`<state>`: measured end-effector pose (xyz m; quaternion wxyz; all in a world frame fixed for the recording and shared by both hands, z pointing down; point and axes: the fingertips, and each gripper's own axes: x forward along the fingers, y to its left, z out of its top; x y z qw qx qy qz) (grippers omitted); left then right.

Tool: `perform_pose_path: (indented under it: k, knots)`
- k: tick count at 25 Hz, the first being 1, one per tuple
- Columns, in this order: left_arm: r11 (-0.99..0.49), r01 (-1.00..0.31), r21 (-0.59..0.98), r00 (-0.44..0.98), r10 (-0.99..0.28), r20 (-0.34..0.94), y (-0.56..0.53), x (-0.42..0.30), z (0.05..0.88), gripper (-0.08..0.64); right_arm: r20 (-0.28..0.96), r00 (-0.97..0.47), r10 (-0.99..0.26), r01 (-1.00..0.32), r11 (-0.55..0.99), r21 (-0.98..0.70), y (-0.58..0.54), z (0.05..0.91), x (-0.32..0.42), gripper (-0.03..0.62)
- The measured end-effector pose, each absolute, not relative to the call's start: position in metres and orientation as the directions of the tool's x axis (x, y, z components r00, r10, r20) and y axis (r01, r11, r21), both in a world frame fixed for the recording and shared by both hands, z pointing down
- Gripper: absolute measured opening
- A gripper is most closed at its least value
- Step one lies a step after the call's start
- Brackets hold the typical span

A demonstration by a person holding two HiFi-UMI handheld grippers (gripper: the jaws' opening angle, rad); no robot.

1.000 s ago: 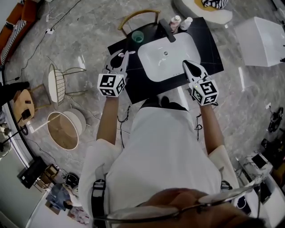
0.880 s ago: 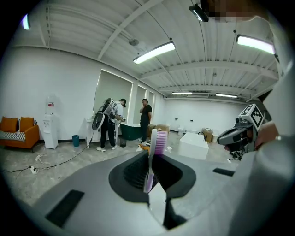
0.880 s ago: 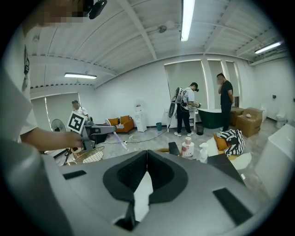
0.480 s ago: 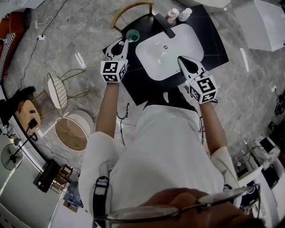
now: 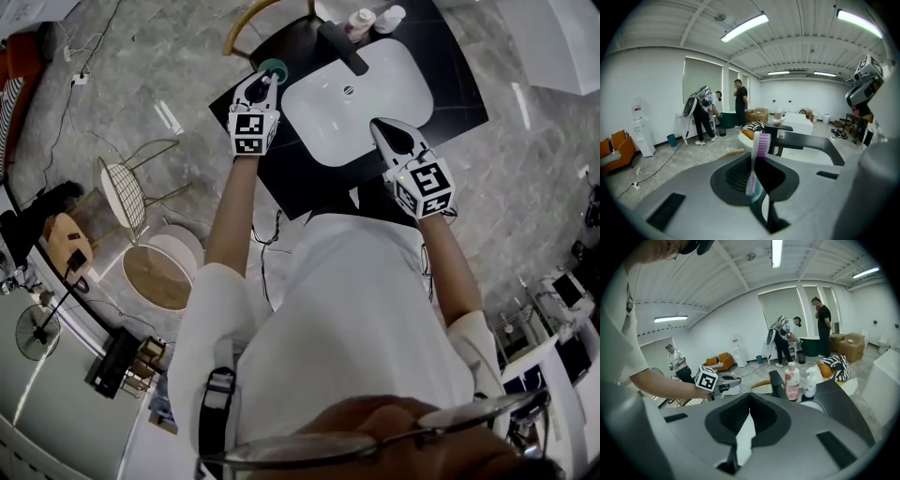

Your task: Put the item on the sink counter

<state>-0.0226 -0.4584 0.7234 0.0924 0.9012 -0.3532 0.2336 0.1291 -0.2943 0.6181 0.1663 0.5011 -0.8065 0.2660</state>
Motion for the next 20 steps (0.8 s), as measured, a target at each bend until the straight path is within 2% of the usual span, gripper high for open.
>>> perform_pose_path:
  k: [8, 17, 20]
  knots:
    - [-0.777, -0.621, -0.104, 0.619, -0.568, 0.542, -0.459, -0.014, 0.753, 0.026, 0.560, -0.461, -0.688, -0.887, 0.375, -0.268, -0.292, 0.634, 0.116, 0.008]
    - [-0.793, -0.601, -0.097, 0.618, -0.538, 0.573, -0.450, -0.015, 0.769, 0.029, 0.580, -0.437, -0.687, -0.899, 0.350, -0.263, -0.289, 0.640, 0.119, 0.006]
    - [-0.794, -0.602, -0.078, 0.621, -0.527, 0.580, -0.447, -0.017, 0.770, 0.059, 0.584, -0.432, -0.687, -0.902, 0.345, -0.261, -0.287, 0.639, 0.119, 0.008]
